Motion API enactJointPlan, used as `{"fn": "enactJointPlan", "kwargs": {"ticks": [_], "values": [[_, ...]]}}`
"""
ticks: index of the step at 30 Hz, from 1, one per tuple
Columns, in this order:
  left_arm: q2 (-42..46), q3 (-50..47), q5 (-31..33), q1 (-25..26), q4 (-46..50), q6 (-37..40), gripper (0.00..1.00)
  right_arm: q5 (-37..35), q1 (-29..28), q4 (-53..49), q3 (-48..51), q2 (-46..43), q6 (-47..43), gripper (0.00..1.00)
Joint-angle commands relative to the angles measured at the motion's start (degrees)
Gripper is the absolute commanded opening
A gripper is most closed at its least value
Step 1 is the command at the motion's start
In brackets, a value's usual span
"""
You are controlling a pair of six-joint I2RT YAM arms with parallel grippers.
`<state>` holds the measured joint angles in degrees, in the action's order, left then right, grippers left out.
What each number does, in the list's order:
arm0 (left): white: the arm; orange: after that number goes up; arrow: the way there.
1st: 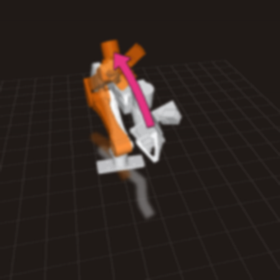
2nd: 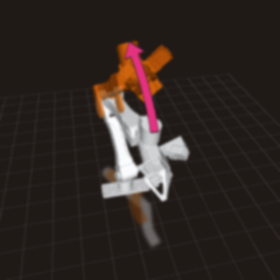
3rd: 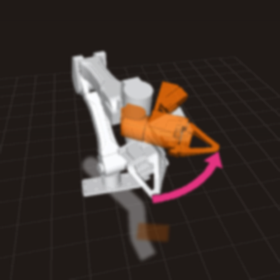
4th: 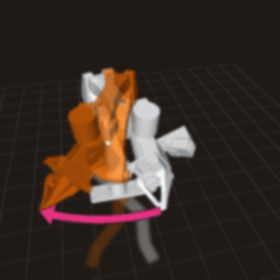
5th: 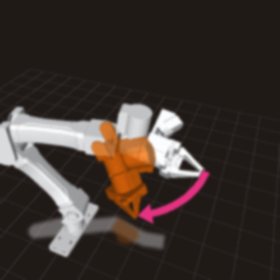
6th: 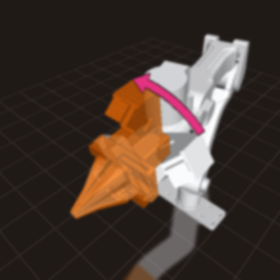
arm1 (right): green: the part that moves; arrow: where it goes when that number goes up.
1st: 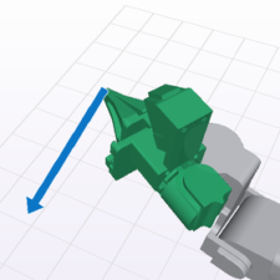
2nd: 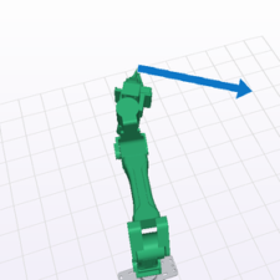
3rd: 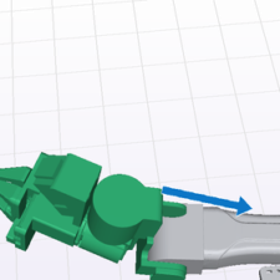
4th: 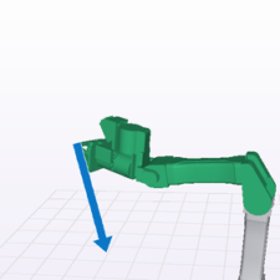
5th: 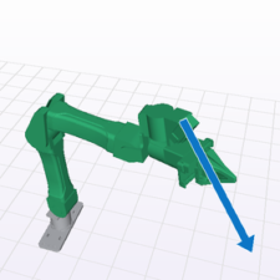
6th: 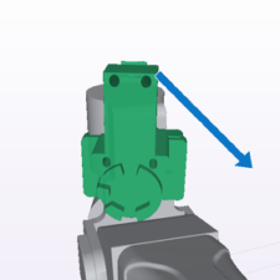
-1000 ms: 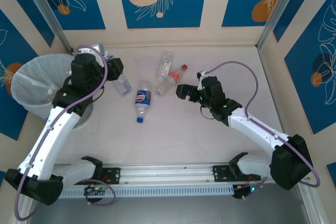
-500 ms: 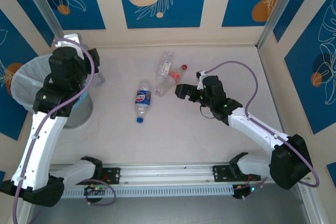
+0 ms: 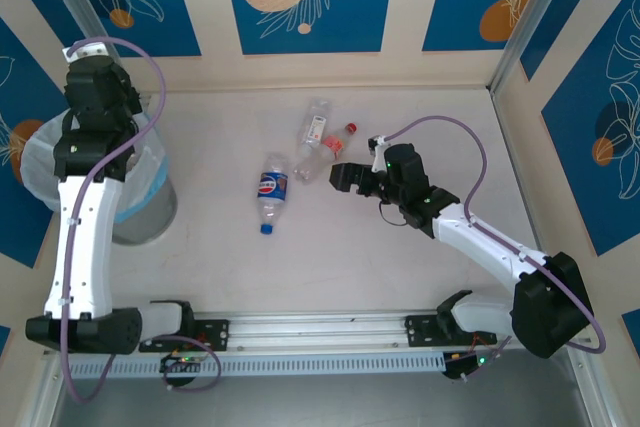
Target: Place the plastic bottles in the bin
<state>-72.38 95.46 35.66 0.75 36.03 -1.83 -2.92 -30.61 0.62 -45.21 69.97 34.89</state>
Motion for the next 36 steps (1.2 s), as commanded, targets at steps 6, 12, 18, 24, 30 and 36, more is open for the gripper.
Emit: {"fn": "enactJointPlan", "kwargs": {"ticks": [6,12,18,24,30,36], "values": [[-3.3,-1.6,6.3,-9.5,-3.5,6.7,0.46,5.8,-0.2,-4.1,-2.9,-0.3,-6.0,1.00],[-3.7,-5.8,1.1,-16.6,-6.4,6.5,0.47,4.0,-0.1,-4.4,-3.3,0.1,-5.6,0.99],[-4.7,-10.7,-4.5,-19.0,-12.1,12.2,0.50,3.1,-0.1,-4.9,-3.8,0.3,-5.0,1.00],[-7.7,-12.6,-4.1,-20.1,-14.7,15.0,0.53,3.0,0.0,-6.9,-3.8,0.3,-4.9,1.00],[-10.4,-12.4,0.3,-21.0,-16.1,20.3,0.69,2.4,-0.1,-7.7,-3.8,-0.3,-5.3,1.00],[-10.8,-9.6,-7.8,-21.3,-11.6,18.5,0.99,2.1,0.0,-8.0,-4.3,-0.2,-5.4,0.99]]}}
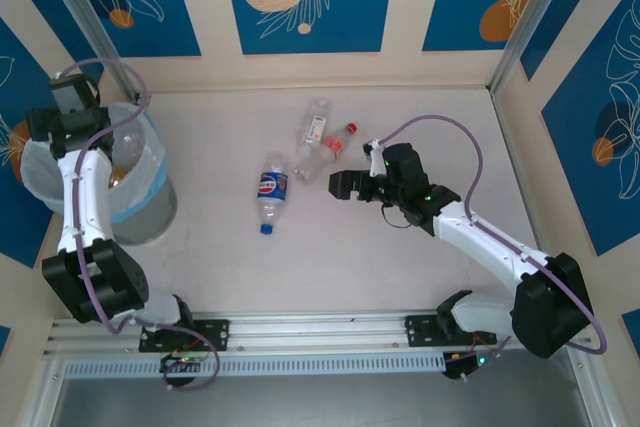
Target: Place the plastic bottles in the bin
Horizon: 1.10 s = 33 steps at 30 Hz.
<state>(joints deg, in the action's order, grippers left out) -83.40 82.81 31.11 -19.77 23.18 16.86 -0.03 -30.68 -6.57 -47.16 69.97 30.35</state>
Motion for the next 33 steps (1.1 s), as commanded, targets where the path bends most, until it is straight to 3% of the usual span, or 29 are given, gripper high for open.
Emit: {"fn": "enactJointPlan", "kwargs": {"ticks": [1,6,16,22,29,33], "values": [[0.2,4.1,-3.2,-0.8,2.2,-0.9,0.99,-0.8,0.0,-0.9,-2.4,-0.2,-0.7,1.00],[1.6,7.0,-7.2,-0.6,6.2,-4.2,0.99,-0.9,0.0,-1.0,-2.1,-0.3,-0.1,0.99],[7.3,7.4,-19.2,0.8,13.0,-18.9,0.99,-2.2,-0.3,-0.4,-1.8,-0.6,2.0,1.00],[10.6,8.9,-21.6,10.2,15.6,-24.5,0.99,-4.8,-0.5,3.2,0.1,-0.8,4.2,1.00],[14.3,3.9,-25.5,21.6,15.4,-30.8,0.99,-7.8,-0.8,5.9,3.2,-1.1,6.3,1.00],[14.5,1.8,-24.3,27.8,16.4,-32.7,0.99,-8.6,-0.9,5.2,3.0,-1.1,6.1,1.00]]}}
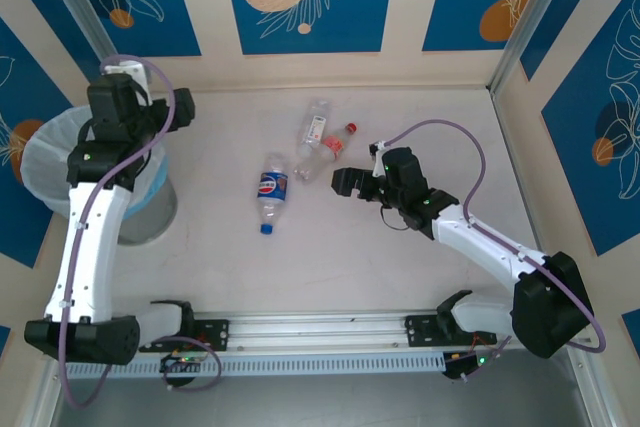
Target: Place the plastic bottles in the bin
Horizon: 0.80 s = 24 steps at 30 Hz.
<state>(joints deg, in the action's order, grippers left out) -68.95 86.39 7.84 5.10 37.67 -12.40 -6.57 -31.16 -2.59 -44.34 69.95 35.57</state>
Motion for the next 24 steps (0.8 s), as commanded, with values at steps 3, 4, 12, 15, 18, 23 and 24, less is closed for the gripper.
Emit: {"fn": "enactJointPlan", "kwargs": {"ticks": [3,4,12,15,18,23,24], "values": [[0.2,-3.8,-1.0,6.6,2.0,-4.8,0.99,-2.6,-0.5,0.6,-0.3,-1.1,1.0,0.99],[0.3,-4.1,-0.8,7.7,2.0,-5.0,0.99,-2.9,-0.4,0.4,-0.3,-1.1,0.9,1.00],[-0.7,-7.8,2.9,19.1,2.3,-7.5,0.99,-2.4,-0.5,0.3,1.2,-3.2,1.3,1.00],[-1.6,-9.3,3.8,22.5,2.5,-8.7,0.99,-3.1,-0.4,0.4,2.1,-4.6,1.7,1.00],[-2.9,-11.7,2.0,24.6,1.7,-10.4,0.99,-4.5,-0.2,-0.2,2.2,-5.4,2.0,1.00],[-6.5,-16.8,-2.9,26.5,-0.7,-12.1,0.99,-4.5,-0.1,-1.3,1.8,-5.4,2.6,1.00],[-7.1,-17.8,-3.6,26.6,-1.4,-12.0,0.99,-4.5,-0.1,-1.5,1.8,-5.3,2.9,0.99]]}}
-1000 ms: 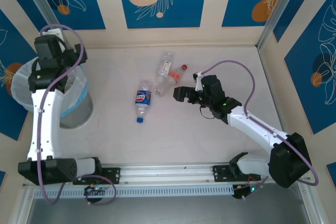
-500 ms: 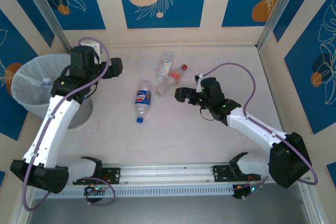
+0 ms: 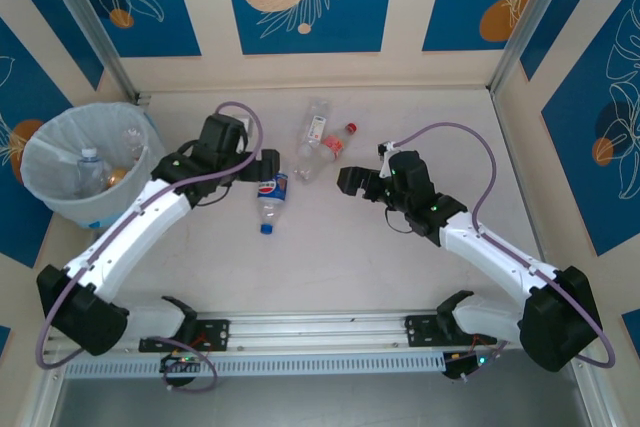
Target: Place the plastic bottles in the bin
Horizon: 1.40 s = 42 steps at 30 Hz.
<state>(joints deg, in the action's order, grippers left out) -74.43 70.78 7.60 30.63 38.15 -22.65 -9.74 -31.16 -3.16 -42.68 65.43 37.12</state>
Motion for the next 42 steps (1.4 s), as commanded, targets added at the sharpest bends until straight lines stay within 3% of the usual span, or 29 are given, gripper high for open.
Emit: {"fn": "enactJointPlan", "kwargs": {"ticks": [1,5,11,22,37,42], "values": [[-2.2,-3.1,-4.1,1.1,-2.5,-1.6,0.99,-1.3,-0.1,-0.9,0.3,-0.7,1.6,1.00],[-6.8,-4.5,-7.2,1.0,-2.8,-0.7,0.99,-1.4,-0.1,-1.0,0.8,-0.6,2.2,0.99],[-14.3,-6.2,-3.5,1.0,-5.4,-3.8,0.99,-1.9,0.0,-1.5,0.8,-0.3,2.9,1.00],[-31.2,0.7,0.7,1.0,-7.4,1.1,0.99,-2.9,-0.1,-3.4,0.3,-0.5,3.3,1.00],[-36.6,4.3,5.0,1.0,-6.6,3.2,0.89,-3.6,0.0,-4.1,0.2,-0.5,3.7,1.00],[-37.4,5.1,4.6,1.0,-6.3,2.5,0.81,-3.8,0.0,-4.3,0.4,-0.5,4.1,1.00]]}}
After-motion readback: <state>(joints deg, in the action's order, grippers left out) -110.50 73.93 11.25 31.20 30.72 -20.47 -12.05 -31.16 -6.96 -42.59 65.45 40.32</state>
